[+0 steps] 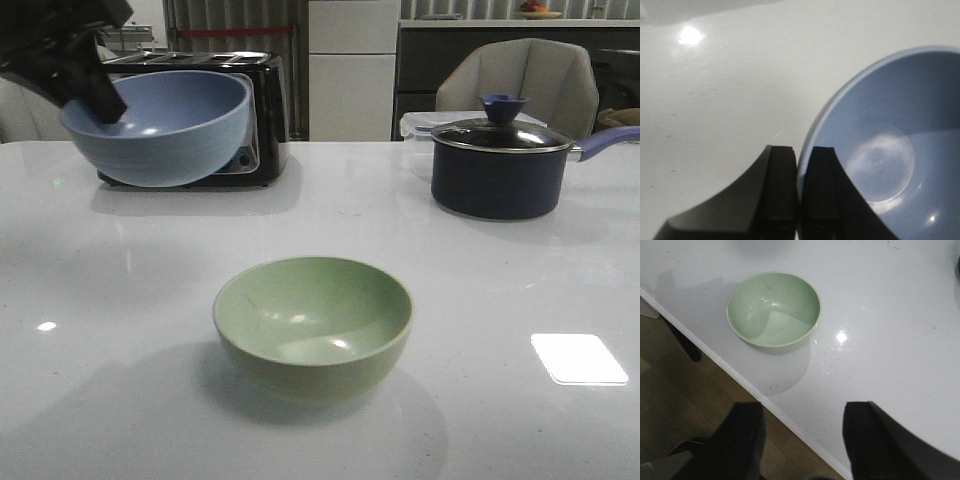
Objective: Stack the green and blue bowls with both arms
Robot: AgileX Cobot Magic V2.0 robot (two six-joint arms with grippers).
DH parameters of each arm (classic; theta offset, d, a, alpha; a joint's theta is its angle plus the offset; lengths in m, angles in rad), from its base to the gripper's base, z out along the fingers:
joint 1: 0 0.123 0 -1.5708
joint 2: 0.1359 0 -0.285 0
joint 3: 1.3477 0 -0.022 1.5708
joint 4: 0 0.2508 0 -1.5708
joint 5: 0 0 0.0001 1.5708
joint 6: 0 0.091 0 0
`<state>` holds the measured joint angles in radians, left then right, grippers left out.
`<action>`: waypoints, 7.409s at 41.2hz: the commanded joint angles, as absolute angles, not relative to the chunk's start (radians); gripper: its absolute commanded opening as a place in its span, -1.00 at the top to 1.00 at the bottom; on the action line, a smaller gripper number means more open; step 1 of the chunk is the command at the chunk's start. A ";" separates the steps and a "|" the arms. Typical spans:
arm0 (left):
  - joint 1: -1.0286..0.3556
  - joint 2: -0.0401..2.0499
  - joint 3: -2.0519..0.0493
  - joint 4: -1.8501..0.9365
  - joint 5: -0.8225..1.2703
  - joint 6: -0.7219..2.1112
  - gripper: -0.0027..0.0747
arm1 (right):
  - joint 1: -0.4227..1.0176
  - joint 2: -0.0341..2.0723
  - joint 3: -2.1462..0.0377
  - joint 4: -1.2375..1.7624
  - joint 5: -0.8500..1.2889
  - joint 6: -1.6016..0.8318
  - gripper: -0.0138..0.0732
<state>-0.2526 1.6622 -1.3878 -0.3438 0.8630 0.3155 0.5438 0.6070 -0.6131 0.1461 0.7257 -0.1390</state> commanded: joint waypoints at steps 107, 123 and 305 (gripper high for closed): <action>-0.639 0.946 -0.932 -0.020 0.755 0.089 -0.21 | 0.545 0.606 -0.639 0.144 0.650 -0.149 -0.39; -0.639 0.609 -0.734 0.021 0.771 -0.007 -0.21 | 0.545 0.606 -0.639 0.144 0.664 -0.149 -0.39; -0.049 -0.024 0.009 -0.039 -0.110 0.098 0.69 | 0.048 0.038 -0.081 0.094 0.077 -0.149 0.56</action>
<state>-0.0514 -0.0042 0.0030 -0.0298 -0.0257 0.0996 0.0805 0.0815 -0.1037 0.0976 0.2177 -0.1390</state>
